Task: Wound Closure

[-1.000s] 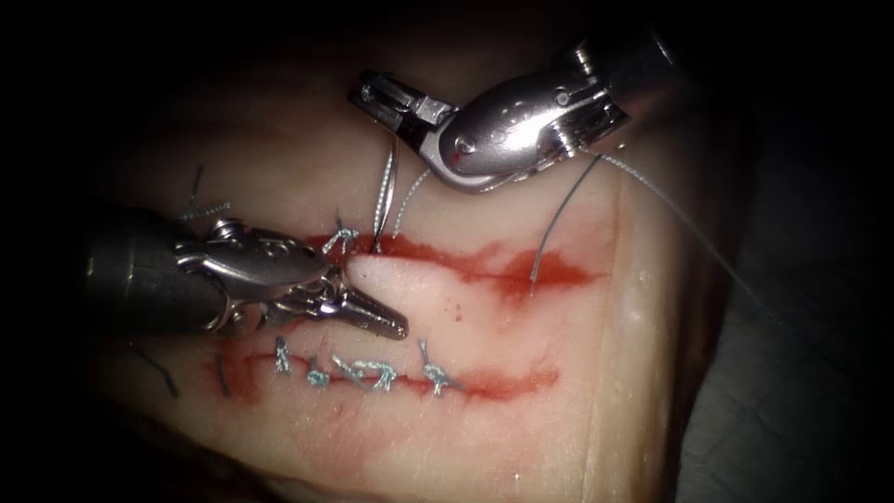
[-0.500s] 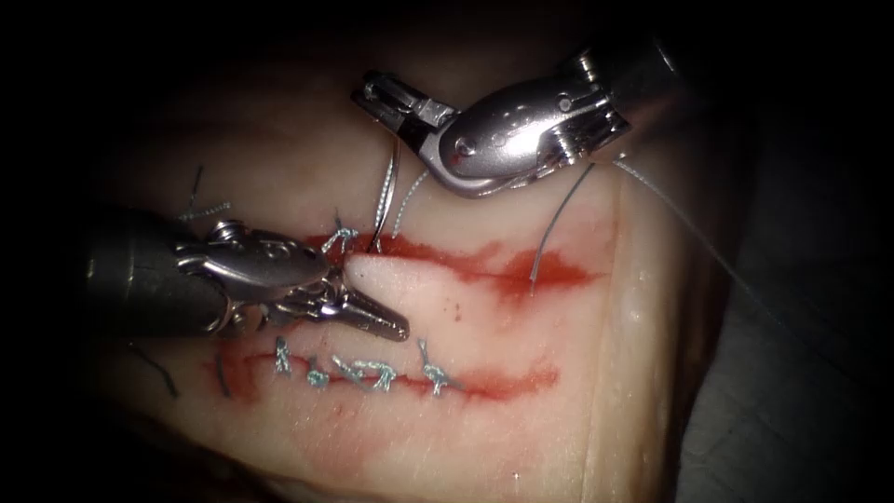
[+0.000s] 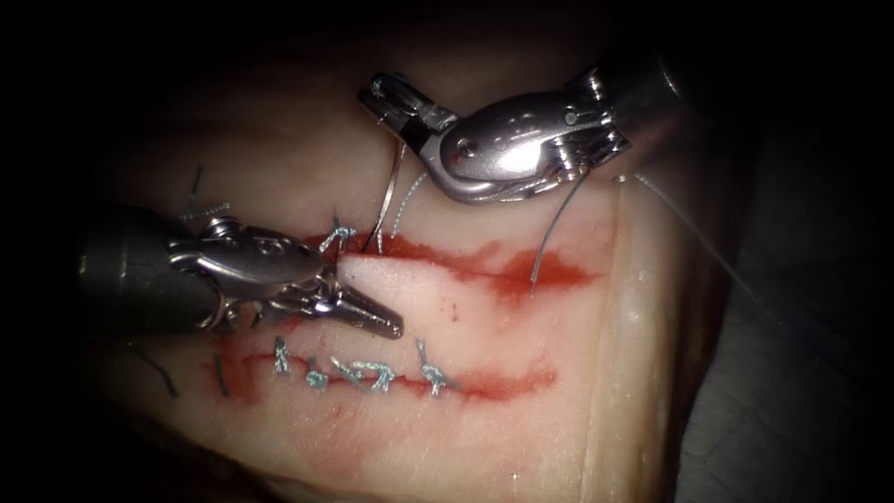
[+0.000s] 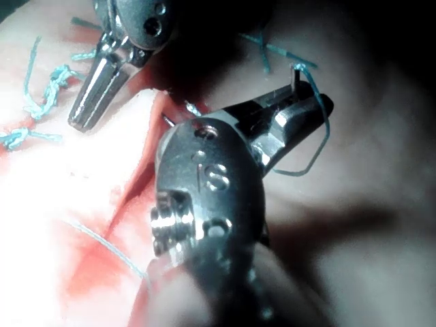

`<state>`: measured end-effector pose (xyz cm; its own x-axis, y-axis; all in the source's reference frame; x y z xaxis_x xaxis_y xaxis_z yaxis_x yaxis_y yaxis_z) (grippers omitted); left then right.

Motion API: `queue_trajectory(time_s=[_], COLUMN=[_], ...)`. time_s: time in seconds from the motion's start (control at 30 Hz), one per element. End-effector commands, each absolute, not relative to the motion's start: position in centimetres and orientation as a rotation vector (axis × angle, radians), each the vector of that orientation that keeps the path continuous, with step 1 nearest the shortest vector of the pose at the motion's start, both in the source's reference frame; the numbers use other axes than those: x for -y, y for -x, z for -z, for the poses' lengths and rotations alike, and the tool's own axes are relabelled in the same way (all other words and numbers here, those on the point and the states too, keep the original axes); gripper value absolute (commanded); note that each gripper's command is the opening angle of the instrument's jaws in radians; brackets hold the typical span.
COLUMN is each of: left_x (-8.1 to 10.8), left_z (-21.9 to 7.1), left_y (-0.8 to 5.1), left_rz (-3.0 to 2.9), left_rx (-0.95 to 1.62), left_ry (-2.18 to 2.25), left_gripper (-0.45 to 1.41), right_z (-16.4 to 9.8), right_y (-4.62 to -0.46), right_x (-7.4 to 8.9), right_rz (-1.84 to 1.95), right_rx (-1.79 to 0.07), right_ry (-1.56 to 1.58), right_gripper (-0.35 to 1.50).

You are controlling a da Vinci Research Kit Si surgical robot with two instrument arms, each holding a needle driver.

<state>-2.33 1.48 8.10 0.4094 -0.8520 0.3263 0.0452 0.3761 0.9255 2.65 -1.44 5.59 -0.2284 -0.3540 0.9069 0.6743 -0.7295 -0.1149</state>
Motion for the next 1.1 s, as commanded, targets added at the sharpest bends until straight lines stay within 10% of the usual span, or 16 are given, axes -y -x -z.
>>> queue_trajectory(time_s=[0.03,1.1], left_x=[-1.49,-1.36], left_z=[-8.15,-8.12], left_y=[2.36,1.99], left_rz=[0.704,0.662], left_rx=[0.975,0.808], left_ry=[-1.017,-1.141], left_gripper=[-0.45,-0.45], right_z=[-5.65,-5.73], right_y=[-2.73,-2.69], right_x=[1.43,1.44], right_rz=[2.006,1.901], right_rx=[0.402,0.248], right_ry=[1.372,1.311], right_gripper=[-0.35,-0.35])
